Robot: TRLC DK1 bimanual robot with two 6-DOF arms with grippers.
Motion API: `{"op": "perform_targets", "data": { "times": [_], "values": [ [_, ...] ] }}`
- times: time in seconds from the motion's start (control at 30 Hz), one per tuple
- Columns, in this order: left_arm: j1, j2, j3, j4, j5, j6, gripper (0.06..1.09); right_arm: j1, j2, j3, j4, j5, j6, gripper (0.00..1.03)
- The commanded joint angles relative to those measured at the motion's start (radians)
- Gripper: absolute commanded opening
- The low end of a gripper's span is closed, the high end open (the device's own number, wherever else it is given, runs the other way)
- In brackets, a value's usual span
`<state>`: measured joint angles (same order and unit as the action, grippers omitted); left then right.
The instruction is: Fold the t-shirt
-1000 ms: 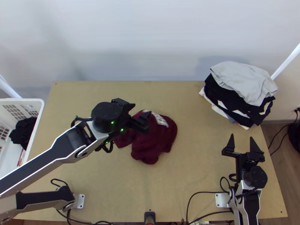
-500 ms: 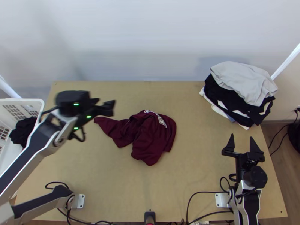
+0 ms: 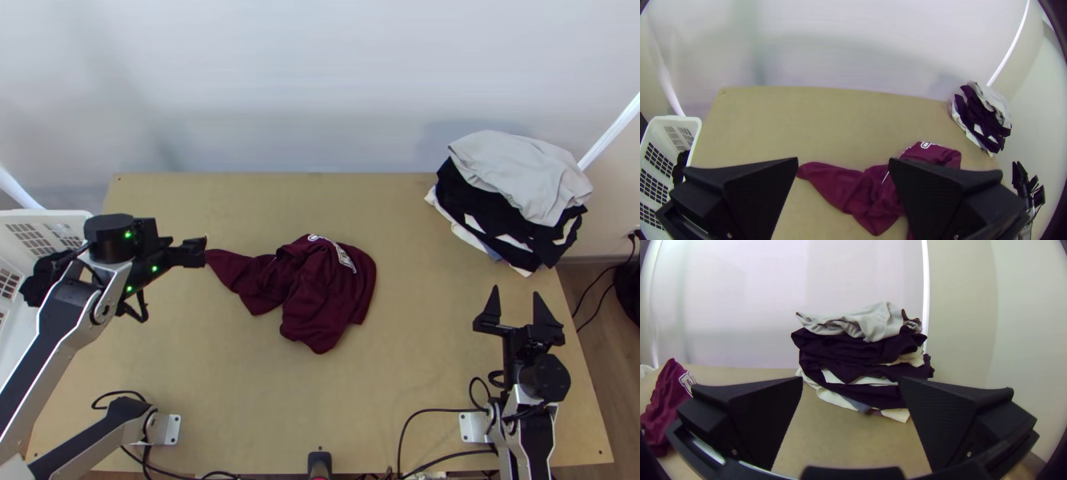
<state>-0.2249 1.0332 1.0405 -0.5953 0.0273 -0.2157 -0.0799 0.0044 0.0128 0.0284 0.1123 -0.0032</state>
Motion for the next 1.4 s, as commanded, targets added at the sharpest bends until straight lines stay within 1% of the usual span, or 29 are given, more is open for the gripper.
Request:
{"op": "perform_targets", "data": {
  "times": [0.0, 0.2, 0.4, 0.5, 0.6, 0.7, 0.77, 0.9, 1.03, 1.13, 1.27, 1.37],
  "values": [
    [0.006, -0.021, -0.019, -0.063, 0.010, 0.009, 1.04, -0.003, -0.006, -0.007, -0.016, 0.007, 0.012, 0.98],
    [0.007, -0.035, 0.007, -0.153, 0.010, -0.008, 1.04, 0.005, -0.006, -0.007, -0.016, 0.001, 0.012, 0.98],
    [0.024, -0.027, 0.020, -0.175, 0.006, -0.059, 1.04, 0.117, -0.006, -0.007, -0.018, -0.010, 0.035, 0.98],
    [0.024, -0.032, 0.013, -0.175, 0.003, -0.094, 1.04, 0.170, -0.001, -0.007, -0.025, -0.011, 0.031, 0.98],
    [0.038, -0.042, -0.002, -0.167, 0.002, -0.106, 1.04, 0.189, 0.039, -0.004, -0.050, -0.080, 0.039, 0.98],
    [0.047, -0.036, -0.011, -0.153, 0.002, -0.111, 1.04, 0.221, 0.111, -0.004, -0.048, -0.082, 0.042, 0.98],
    [0.050, -0.019, -0.013, -0.135, 0.000, -0.109, 1.04, 0.221, 0.077, -0.004, -0.050, -0.085, 0.035, 0.98],
    [0.050, 0.022, -0.013, -0.080, 0.000, -0.094, 1.04, 0.292, 0.042, 0.029, -0.051, -0.094, -0.003, 0.97],
    [0.038, 0.042, -0.010, -0.028, 0.000, -0.099, 1.04, 0.391, 0.178, 0.136, -0.050, -0.094, -0.032, 0.96],
    [0.022, 0.044, -0.016, 0.011, 0.000, -0.119, 1.04, 0.450, 0.333, 0.236, -0.033, -0.094, -0.070, 0.96],
    [0.013, 0.042, -0.030, 0.043, 0.000, -0.136, 1.04, 0.588, 0.579, 0.431, -0.054, -0.083, -0.077, 0.98],
    [0.024, 0.034, -0.054, 0.086, 0.000, -0.142, 1.04, 0.654, 0.718, 0.549, -0.045, -0.086, -0.104, 0.98]
  ]
}}
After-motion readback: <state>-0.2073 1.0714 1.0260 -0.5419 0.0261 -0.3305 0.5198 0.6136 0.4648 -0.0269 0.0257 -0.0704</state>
